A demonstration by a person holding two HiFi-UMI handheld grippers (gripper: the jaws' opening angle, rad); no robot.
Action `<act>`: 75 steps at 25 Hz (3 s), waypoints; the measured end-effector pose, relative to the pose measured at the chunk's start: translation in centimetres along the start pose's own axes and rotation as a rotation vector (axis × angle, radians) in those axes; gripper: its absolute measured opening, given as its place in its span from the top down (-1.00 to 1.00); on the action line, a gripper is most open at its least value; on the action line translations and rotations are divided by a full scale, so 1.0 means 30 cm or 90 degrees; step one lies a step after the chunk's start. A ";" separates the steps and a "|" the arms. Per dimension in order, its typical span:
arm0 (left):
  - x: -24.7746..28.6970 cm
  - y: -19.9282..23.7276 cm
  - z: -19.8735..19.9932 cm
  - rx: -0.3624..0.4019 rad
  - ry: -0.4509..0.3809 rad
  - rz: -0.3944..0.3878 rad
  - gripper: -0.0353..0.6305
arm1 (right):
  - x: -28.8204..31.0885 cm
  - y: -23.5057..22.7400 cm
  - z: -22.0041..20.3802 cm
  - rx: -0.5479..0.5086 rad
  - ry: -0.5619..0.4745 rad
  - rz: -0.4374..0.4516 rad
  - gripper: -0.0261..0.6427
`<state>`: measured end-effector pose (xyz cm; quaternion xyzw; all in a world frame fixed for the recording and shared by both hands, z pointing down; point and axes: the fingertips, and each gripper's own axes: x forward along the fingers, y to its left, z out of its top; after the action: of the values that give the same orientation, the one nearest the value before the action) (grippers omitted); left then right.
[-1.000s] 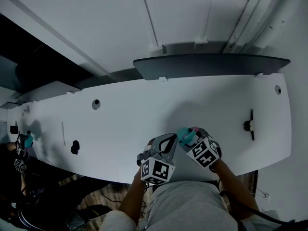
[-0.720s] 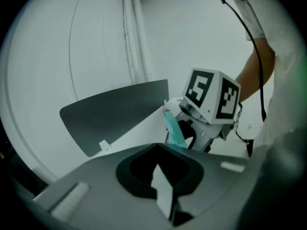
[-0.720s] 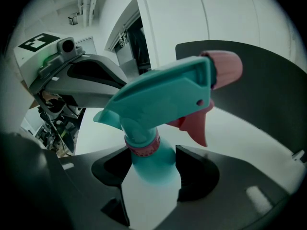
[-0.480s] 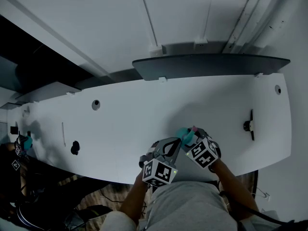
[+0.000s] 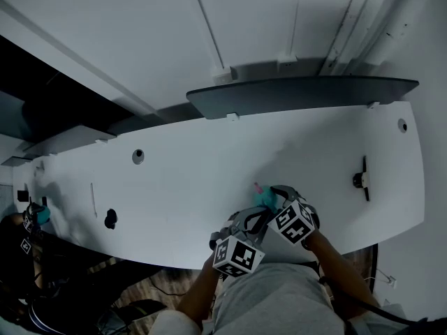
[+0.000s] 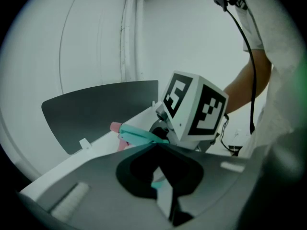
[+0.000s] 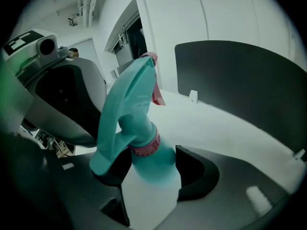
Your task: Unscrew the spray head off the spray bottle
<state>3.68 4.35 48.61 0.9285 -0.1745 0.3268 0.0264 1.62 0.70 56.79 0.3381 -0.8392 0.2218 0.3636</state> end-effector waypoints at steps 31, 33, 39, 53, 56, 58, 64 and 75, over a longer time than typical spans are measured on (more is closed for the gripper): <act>0.041 0.108 0.079 0.861 0.198 -0.235 0.47 | 0.003 0.008 0.008 -0.023 0.002 0.009 0.05; 0.041 0.116 0.077 0.842 0.213 -0.221 0.49 | 0.003 0.006 0.006 -0.022 -0.001 0.008 0.05; -0.008 0.148 0.055 0.734 0.249 -0.137 0.62 | 0.001 0.007 0.002 -0.018 -0.010 0.007 0.05; -0.124 0.080 -0.026 0.259 0.362 0.121 0.71 | -0.001 0.014 0.005 -0.024 -0.027 -0.002 0.05; -0.132 0.079 -0.027 0.176 0.360 0.115 0.71 | 0.000 0.017 0.008 -0.036 -0.028 -0.002 0.05; -0.139 0.074 -0.020 0.123 0.353 0.106 0.72 | 0.000 0.024 0.011 -0.048 -0.029 -0.005 0.05; -0.151 0.084 -0.004 -0.020 0.313 0.095 0.72 | 0.001 0.036 0.019 -0.070 -0.042 -0.012 0.05; -0.189 0.125 0.052 -0.174 0.204 0.109 0.72 | 0.003 0.019 0.015 -0.056 -0.057 -0.004 0.06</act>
<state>-0.78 2.32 43.63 0.8341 -0.2890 0.4448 0.1516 0.94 0.76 56.50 0.3337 -0.8626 0.1685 0.3410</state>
